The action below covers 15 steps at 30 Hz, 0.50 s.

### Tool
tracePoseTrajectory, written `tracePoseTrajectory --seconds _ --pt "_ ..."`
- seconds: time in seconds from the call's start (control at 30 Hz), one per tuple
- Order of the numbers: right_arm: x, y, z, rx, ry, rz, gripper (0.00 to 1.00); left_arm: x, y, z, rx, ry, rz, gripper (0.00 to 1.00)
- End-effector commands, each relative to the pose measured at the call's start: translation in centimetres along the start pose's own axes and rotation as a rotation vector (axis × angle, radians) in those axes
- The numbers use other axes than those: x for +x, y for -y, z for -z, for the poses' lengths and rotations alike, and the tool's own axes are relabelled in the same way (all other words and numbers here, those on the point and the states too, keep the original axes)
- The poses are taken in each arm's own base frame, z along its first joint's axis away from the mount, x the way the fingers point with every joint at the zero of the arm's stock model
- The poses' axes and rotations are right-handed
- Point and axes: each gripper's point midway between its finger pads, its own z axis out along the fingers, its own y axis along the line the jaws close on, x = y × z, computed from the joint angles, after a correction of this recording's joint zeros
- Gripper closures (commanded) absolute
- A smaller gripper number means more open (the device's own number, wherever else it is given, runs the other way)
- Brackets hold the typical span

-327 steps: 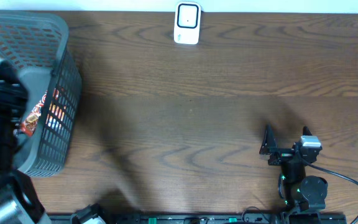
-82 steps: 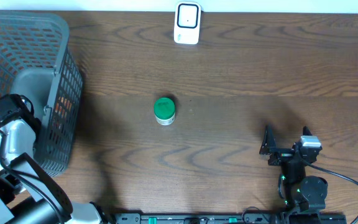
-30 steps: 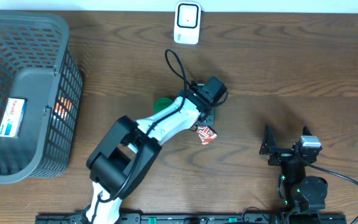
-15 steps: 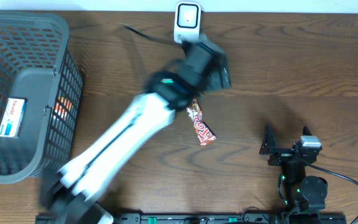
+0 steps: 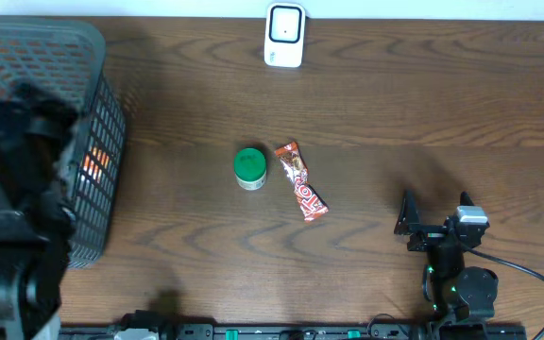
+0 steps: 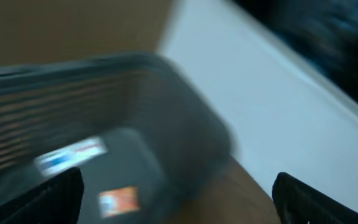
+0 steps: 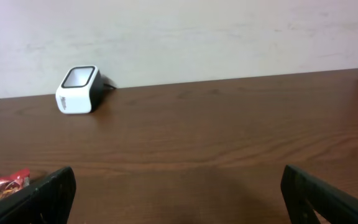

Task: Scan the item barcode
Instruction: 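Carry the chocolate bar out and drop it right of the bottle, then reach the left gripper into the basket and grasp the orange box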

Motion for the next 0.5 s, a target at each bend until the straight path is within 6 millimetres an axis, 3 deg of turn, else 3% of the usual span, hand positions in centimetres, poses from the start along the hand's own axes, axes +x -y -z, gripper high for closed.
tracePoseTrajectory --seconds 0.0,0.07,0.27,0.47 --pt "0.1 0.1 0.0 0.002 -0.001 0.013 0.01 0.5 -4.3 -3.3 -0.229 0.009 0.093 0.07" --pt "0.1 0.1 0.0 0.002 -0.001 0.013 0.01 1.5 -5.8 -5.1 -0.3 -0.053 0.097 0.06" --pt "0.1 0.1 0.0 0.002 -0.001 0.013 0.01 6.4 -7.6 -12.1 -0.39 -0.313 0.132 0.06" --pt "0.1 0.1 0.0 0.002 -0.001 0.013 0.01 11.0 -9.6 -17.6 -0.509 -0.472 0.02 0.04"
